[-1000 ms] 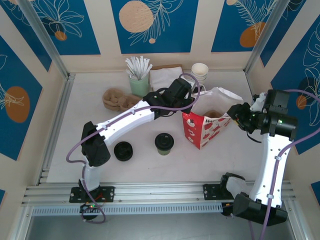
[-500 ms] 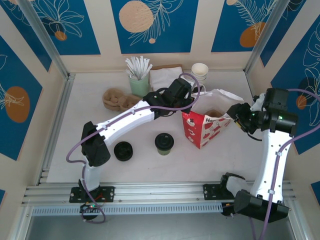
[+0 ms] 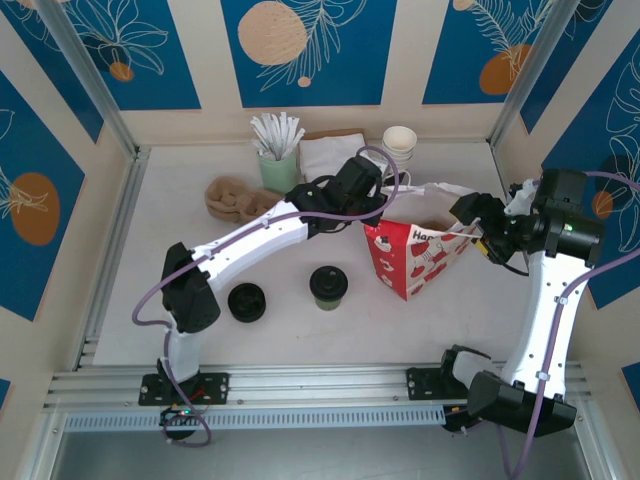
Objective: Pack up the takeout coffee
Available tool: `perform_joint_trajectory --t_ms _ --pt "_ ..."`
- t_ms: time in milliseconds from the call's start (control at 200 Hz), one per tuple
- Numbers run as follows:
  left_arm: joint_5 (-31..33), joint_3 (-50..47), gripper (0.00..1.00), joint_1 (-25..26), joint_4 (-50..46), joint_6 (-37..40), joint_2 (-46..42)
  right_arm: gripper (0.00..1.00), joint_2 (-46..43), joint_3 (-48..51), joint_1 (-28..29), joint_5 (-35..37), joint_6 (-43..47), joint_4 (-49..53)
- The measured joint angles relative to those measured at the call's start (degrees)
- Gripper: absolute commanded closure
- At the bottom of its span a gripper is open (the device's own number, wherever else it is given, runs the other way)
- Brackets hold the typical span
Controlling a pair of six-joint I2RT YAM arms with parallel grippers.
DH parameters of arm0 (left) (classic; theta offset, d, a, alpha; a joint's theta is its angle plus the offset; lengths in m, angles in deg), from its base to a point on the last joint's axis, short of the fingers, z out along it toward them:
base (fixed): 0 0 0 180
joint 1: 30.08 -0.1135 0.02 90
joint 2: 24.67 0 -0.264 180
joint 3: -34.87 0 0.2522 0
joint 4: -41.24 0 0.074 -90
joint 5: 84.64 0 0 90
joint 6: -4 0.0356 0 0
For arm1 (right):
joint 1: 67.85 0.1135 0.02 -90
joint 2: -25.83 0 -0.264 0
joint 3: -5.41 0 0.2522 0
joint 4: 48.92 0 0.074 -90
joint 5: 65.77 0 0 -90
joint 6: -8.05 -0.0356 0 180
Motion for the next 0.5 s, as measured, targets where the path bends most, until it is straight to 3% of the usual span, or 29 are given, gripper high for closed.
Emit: perform_joint_trajectory --t_ms 205,375,500 --pt "-1.4 -1.0 0.95 -0.2 1.4 0.0 -0.5 0.18 -0.1 0.6 0.2 -2.6 -0.4 -1.1" --pt "-4.9 -1.1 0.86 -0.5 2.6 1.0 -0.5 0.18 0.2 3.4 5.3 -3.2 -2.9 -4.2" --pt "-7.8 -2.0 0.67 -0.5 3.8 1.4 -1.2 0.17 1.4 4.0 8.7 -3.1 -4.5 -6.1"
